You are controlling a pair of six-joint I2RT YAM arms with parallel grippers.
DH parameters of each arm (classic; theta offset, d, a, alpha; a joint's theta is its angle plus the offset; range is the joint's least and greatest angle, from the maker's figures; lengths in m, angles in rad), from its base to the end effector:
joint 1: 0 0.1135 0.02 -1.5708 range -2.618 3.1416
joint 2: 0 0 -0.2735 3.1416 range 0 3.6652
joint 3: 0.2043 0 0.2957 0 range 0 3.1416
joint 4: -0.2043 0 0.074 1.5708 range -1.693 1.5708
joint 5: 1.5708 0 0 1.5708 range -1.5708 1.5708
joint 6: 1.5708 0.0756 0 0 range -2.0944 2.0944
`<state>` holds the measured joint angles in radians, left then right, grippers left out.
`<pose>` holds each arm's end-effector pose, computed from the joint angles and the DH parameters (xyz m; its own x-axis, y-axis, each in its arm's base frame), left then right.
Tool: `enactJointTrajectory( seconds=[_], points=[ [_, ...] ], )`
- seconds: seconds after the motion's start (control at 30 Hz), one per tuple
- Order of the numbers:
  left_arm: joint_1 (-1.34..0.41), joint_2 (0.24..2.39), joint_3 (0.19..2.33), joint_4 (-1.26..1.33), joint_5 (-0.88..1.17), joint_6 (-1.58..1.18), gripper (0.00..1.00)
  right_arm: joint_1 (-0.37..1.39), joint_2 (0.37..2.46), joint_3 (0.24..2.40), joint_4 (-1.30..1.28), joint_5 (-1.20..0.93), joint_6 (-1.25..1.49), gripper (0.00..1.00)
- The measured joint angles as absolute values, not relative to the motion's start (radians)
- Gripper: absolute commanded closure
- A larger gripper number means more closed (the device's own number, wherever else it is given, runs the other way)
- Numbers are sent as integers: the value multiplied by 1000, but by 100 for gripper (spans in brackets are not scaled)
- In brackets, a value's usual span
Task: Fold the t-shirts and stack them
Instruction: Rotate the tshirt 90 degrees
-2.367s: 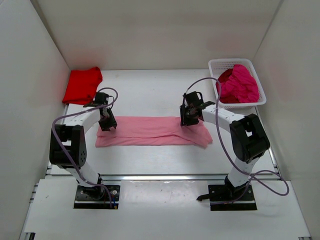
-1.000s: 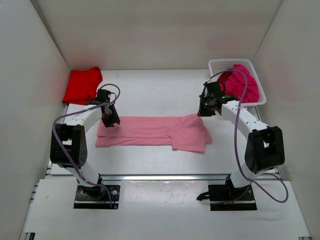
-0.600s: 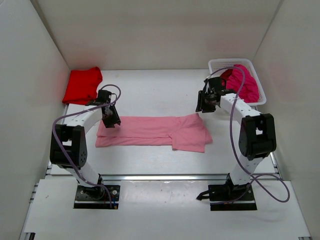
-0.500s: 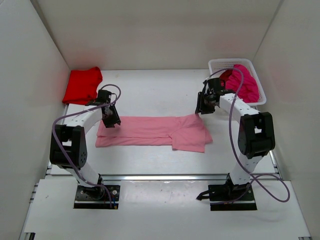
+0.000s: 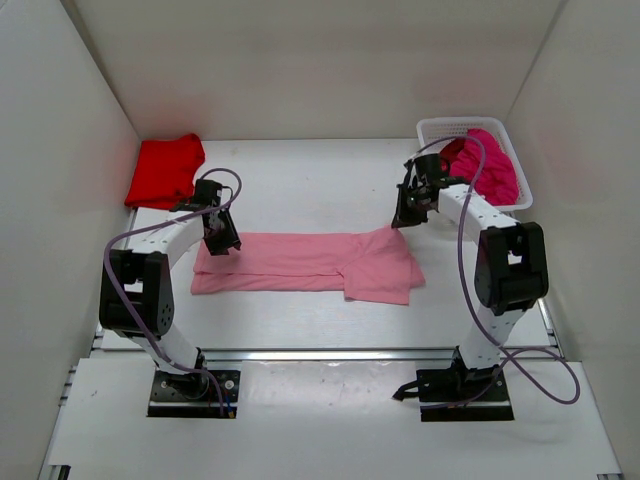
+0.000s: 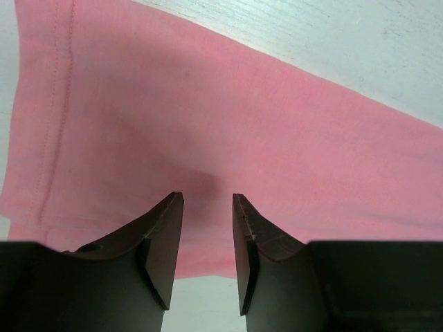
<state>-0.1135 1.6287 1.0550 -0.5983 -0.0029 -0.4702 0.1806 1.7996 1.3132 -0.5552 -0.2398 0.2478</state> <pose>0.3673 -0.0417 0.1419 -0.8670 -0.3572 -0.3474 -0.3148 0.9331 -0.1736 0.4301 0.0968 0.1703 -0.8950 0.0788 -0.4391 -0.0752 0.9436 0.3226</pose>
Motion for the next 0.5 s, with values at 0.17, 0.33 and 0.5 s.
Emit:
enactJointTrajectory(
  seconds=[0.17, 0.33, 0.5],
  points=[
    [-112, 1637, 1055, -602, -14, -452, 54, 164, 1855, 1480, -591, -223, 254, 100],
    [-107, 1649, 1055, -607, -39, -442, 54, 148, 1967, 1701, -606, -196, 253, 95],
    [-100, 1660, 1055, -608, -60, -434, 55, 148, 2095, 1758, -613, -175, 240, 83]
  ],
)
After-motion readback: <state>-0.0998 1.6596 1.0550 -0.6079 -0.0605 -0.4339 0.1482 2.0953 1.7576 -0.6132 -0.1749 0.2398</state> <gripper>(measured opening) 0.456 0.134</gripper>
